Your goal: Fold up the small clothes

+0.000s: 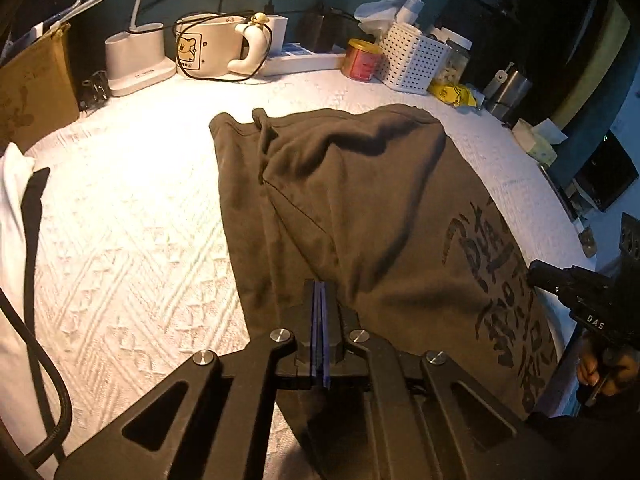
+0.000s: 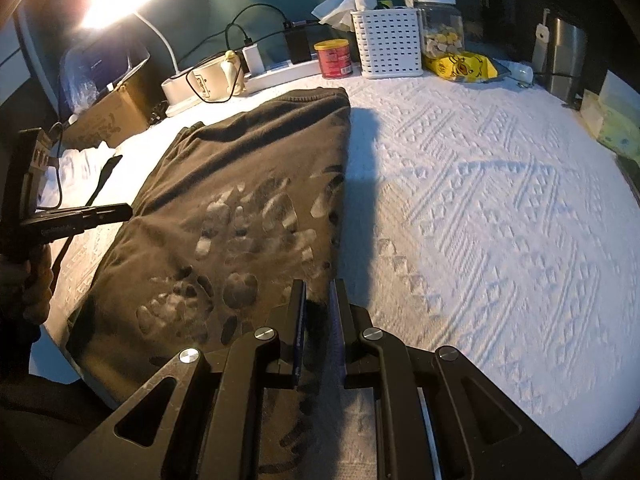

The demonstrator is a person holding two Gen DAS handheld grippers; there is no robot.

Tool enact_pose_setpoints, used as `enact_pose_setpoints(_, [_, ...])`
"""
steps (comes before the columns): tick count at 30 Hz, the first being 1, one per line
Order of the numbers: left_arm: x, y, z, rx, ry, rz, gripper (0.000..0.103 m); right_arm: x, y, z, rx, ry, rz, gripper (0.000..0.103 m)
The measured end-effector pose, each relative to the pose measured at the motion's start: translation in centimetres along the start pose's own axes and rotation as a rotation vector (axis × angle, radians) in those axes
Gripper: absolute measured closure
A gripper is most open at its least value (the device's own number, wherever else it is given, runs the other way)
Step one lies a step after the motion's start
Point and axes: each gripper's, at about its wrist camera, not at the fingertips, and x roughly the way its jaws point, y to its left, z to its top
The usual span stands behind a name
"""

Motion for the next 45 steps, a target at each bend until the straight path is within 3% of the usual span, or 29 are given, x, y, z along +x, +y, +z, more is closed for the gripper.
enact_pose_setpoints(2, [0.1,0.2,0.1,0.0,-0.001,0.008,0.093,0.1,0.3,0.3,-0.007,-0.003,0.0,0.09])
enact_pose_setpoints(5, [0.2,0.3,0.4,-0.004,-0.009,0.014,0.061,0.4,0.5,0.8,-0.013,-0.001,0.0,0.089])
enact_pose_setpoints(6, [0.3,0.3,0.5,-0.004,-0.014,0.015,0.058,0.5,0.6,0.9,-0.014,0.0,0.0,0.083])
enact_pose_setpoints(7, [0.3,0.3,0.6,-0.001,-0.014,0.015,0.058,0.6,0.6,1.0,-0.015,0.002,0.0,0.068])
enact_pose_setpoints(9, [0.4,0.3,0.8,0.002,-0.011,0.015,0.058,0.8,0.6,1.3,-0.012,0.001,-0.001,0.053])
enact_pose_setpoints(18, [0.9,1.3,2.1,-0.043,-0.034,-0.026,0.057,2.2,-0.1,2.7,-0.016,0.011,-0.009,0.053])
enact_pose_setpoints(22, [1.5,1.9,2.9,-0.062,-0.044,-0.016,0.04,3.1,-0.4,3.6,-0.018,0.014,-0.015,0.053])
enact_pose_setpoints(35, [4.2,4.0,5.1,-0.089,-0.027,0.019,0.038,5.4,-2.2,6.7,-0.03,0.006,-0.033,0.053])
enact_pose_setpoints(42, [5.2,3.9,6.1,-0.068,-0.038,0.004,0.025,6.6,-3.5,8.5,-0.03,-0.009,-0.043,0.053])
enact_pose_setpoints(45, [5.5,3.5,6.5,-0.043,-0.029,-0.02,0.023,7.0,-3.8,9.2,-0.03,-0.018,-0.038,0.053])
